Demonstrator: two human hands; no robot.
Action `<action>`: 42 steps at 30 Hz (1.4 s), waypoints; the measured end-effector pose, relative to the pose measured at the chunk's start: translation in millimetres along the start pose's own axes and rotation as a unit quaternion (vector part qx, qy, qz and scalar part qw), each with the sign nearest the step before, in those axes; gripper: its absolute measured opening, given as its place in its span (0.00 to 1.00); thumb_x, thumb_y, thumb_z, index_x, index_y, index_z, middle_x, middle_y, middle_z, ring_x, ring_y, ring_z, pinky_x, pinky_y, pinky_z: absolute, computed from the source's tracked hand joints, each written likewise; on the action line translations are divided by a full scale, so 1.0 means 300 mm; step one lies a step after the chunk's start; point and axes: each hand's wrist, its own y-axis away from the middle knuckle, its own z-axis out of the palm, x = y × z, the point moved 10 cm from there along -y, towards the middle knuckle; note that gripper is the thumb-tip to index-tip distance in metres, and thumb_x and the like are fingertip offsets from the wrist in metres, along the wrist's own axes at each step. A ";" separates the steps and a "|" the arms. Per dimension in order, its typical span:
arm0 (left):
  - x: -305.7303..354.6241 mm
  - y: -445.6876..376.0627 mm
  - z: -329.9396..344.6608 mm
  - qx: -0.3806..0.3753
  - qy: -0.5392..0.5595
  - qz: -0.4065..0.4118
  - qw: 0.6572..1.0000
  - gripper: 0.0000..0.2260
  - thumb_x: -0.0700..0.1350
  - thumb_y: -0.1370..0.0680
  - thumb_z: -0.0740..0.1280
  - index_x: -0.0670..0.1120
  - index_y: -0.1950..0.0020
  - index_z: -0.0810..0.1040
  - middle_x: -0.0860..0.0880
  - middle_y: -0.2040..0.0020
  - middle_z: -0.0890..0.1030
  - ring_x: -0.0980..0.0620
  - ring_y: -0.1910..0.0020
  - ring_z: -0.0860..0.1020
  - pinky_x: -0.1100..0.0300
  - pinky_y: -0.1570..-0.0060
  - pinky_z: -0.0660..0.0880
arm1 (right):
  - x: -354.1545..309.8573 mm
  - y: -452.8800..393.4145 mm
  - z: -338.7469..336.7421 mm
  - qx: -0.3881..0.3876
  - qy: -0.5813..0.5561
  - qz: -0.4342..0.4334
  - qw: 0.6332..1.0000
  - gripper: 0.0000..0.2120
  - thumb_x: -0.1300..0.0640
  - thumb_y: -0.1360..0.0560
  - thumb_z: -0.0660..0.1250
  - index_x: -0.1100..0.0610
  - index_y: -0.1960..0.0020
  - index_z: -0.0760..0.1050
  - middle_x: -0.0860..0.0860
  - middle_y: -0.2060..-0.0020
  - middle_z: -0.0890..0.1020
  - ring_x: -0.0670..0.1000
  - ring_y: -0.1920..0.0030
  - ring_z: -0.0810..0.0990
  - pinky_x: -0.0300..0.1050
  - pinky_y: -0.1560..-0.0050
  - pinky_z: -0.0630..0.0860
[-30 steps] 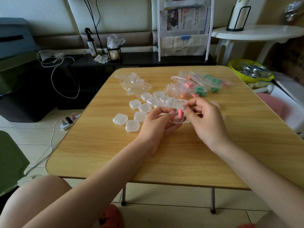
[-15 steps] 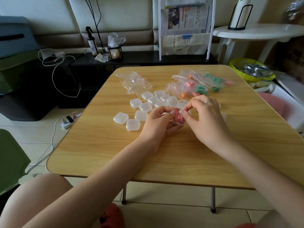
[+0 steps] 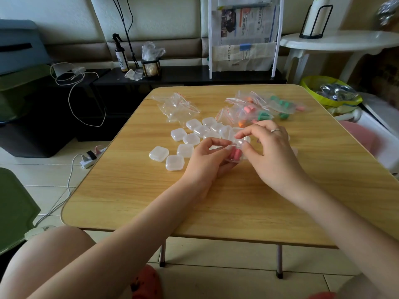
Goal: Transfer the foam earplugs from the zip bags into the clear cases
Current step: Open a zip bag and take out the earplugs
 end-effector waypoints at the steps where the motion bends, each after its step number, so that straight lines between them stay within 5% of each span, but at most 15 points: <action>1: 0.000 0.000 0.000 -0.003 -0.003 0.001 1.000 0.03 0.36 0.22 0.65 0.40 0.49 0.73 0.44 0.62 0.82 0.52 0.62 0.81 0.63 0.58 0.80 | -0.002 0.000 0.002 0.000 0.002 -0.005 1.000 0.07 0.57 0.24 0.67 0.51 0.47 0.80 0.47 0.48 0.70 0.44 0.44 0.62 0.21 0.50 0.56; 4: -0.001 0.001 0.003 -0.010 -0.003 0.000 1.000 0.05 0.36 0.22 0.66 0.40 0.48 0.72 0.44 0.62 0.82 0.52 0.62 0.81 0.62 0.58 0.80 | 0.000 -0.002 0.007 0.002 0.006 -0.013 1.000 0.06 0.56 0.26 0.70 0.48 0.49 0.82 0.48 0.48 0.69 0.45 0.45 0.62 0.18 0.48 0.52; 8: -0.010 -0.004 -0.001 -0.002 0.004 -0.014 1.000 0.03 0.34 0.21 0.62 0.41 0.49 0.72 0.42 0.61 0.81 0.52 0.63 0.82 0.61 0.58 0.81 | 0.000 -0.006 0.008 0.000 0.020 -0.023 1.000 0.04 0.56 0.27 0.72 0.48 0.54 0.83 0.48 0.49 0.71 0.47 0.45 0.63 0.28 0.48 0.55; 18: -0.014 -0.008 0.004 -0.007 -0.031 -0.006 0.999 0.07 0.36 0.21 0.64 0.41 0.44 0.71 0.43 0.60 0.82 0.50 0.63 0.82 0.57 0.53 0.81 | 0.058 -0.004 0.037 -0.032 -0.005 0.071 0.997 0.03 0.55 0.26 0.70 0.52 0.58 0.81 0.48 0.48 0.69 0.45 0.44 0.59 0.33 0.55 0.55; 23: -0.017 -0.008 0.003 -0.008 -0.026 -0.007 1.000 0.08 0.36 0.21 0.64 0.40 0.43 0.71 0.42 0.60 0.82 0.50 0.63 0.82 0.56 0.53 0.81 | 0.056 -0.001 0.027 -0.031 -0.008 0.084 0.996 0.07 0.53 0.28 0.73 0.45 0.62 0.77 0.48 0.47 0.72 0.44 0.45 0.60 0.15 0.54 0.46; 27: -0.017 -0.009 0.000 -0.004 -0.017 -0.010 1.000 0.08 0.35 0.21 0.64 0.40 0.43 0.71 0.43 0.62 0.81 0.51 0.65 0.82 0.58 0.55 0.81 | 0.065 0.001 0.042 -0.037 -0.018 0.086 0.995 0.07 0.53 0.29 0.73 0.47 0.60 0.76 0.47 0.49 0.70 0.51 0.40 0.66 0.34 0.53 0.56; 29: -0.016 -0.009 0.000 -0.004 -0.016 -0.010 1.000 0.07 0.35 0.22 0.64 0.40 0.44 0.71 0.42 0.61 0.81 0.50 0.64 0.82 0.57 0.54 0.81 | 0.074 -0.004 0.041 -0.040 -0.049 0.095 0.994 0.06 0.54 0.28 0.72 0.51 0.57 0.74 0.46 0.50 0.70 0.49 0.46 0.70 0.38 0.55 0.59; 31: -0.018 -0.010 -0.002 0.002 -0.010 -0.013 1.000 0.07 0.35 0.21 0.64 0.41 0.45 0.71 0.41 0.57 0.82 0.49 0.61 0.83 0.57 0.53 0.81 | 0.094 -0.006 0.033 -0.031 -0.126 0.124 0.984 0.04 0.55 0.25 0.68 0.53 0.53 0.73 0.42 0.53 0.71 0.44 0.56 0.71 0.36 0.58 0.66; 34: -0.020 -0.013 -0.006 0.013 0.002 -0.015 1.000 0.07 0.35 0.22 0.64 0.42 0.45 0.71 0.41 0.52 0.83 0.47 0.56 0.83 0.58 0.53 0.81 | 0.123 -0.010 0.028 -0.018 -0.197 0.161 0.967 0.06 0.56 0.21 0.62 0.53 0.45 0.73 0.41 0.50 0.74 0.39 0.55 0.73 0.28 0.55 0.68; 39: -0.022 -0.018 -0.023 0.023 0.039 -0.027 0.999 0.08 0.34 0.20 0.60 0.40 0.42 0.70 0.38 0.52 0.81 0.45 0.56 0.81 0.58 0.57 0.81 | 0.079 -0.019 0.060 -0.079 -0.202 0.085 0.972 0.14 0.57 0.19 0.60 0.48 0.35 0.74 0.37 0.44 0.76 0.30 0.48 0.72 0.24 0.49 0.67; 42: -0.023 -0.022 -0.036 0.028 0.091 -0.047 0.994 0.12 0.32 0.20 0.58 0.34 0.37 0.69 0.42 0.63 0.76 0.50 0.70 0.76 0.61 0.73 0.77 | 0.012 -0.012 0.059 -0.079 -0.128 -0.016 0.989 0.12 0.58 0.20 0.61 0.53 0.38 0.78 0.44 0.46 0.78 0.34 0.50 0.73 0.25 0.52 0.66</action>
